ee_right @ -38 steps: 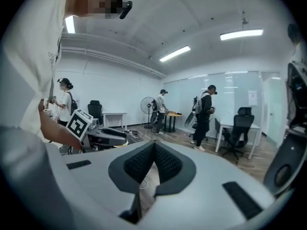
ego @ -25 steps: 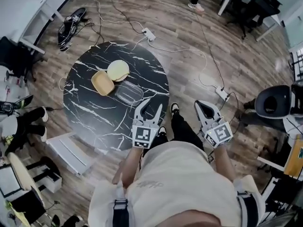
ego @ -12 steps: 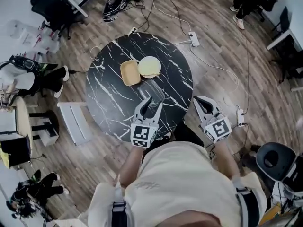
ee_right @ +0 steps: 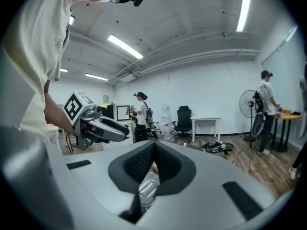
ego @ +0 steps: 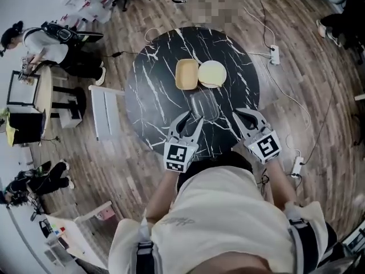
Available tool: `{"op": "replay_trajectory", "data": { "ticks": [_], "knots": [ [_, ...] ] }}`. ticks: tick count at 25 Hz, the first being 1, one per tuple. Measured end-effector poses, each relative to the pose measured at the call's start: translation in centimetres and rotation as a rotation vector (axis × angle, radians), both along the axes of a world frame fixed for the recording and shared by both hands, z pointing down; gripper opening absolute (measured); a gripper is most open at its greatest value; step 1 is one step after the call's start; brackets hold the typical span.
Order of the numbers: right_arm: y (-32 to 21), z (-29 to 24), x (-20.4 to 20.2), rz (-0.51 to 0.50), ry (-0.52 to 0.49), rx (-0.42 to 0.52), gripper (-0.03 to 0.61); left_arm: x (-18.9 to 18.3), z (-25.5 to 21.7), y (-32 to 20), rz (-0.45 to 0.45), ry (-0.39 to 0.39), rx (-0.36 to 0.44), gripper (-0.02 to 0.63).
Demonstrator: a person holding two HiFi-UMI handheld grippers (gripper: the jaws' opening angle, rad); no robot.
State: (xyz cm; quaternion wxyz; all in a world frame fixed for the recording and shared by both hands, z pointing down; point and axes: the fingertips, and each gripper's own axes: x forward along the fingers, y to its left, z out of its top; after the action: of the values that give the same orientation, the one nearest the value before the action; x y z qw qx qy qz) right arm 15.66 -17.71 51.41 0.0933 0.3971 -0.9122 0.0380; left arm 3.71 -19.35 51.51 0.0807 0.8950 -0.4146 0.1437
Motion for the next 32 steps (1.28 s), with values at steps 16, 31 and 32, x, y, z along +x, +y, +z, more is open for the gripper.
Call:
{"op": "replay_trajectory", "data": {
  "ticks": [16, 31, 32],
  "knots": [
    [-1.2, 1.6, -4.4, -0.216, 0.001, -0.093, 0.006, -3.8, 7.6, -2.2, -0.213, 0.044, -0.214, 0.176],
    [-1.8, 7.4, 1.0, -0.174, 0.058, -0.205, 0.006, -5.6, 21.8, -4.9, -0.418, 0.028, -0.553, 0.127],
    [-1.7, 7.6, 1.2, -0.175, 0.060, -0.210, 0.005, -5.7, 22.4, -4.8, -0.425, 0.014, -0.563, 0.110]
  ]
}}
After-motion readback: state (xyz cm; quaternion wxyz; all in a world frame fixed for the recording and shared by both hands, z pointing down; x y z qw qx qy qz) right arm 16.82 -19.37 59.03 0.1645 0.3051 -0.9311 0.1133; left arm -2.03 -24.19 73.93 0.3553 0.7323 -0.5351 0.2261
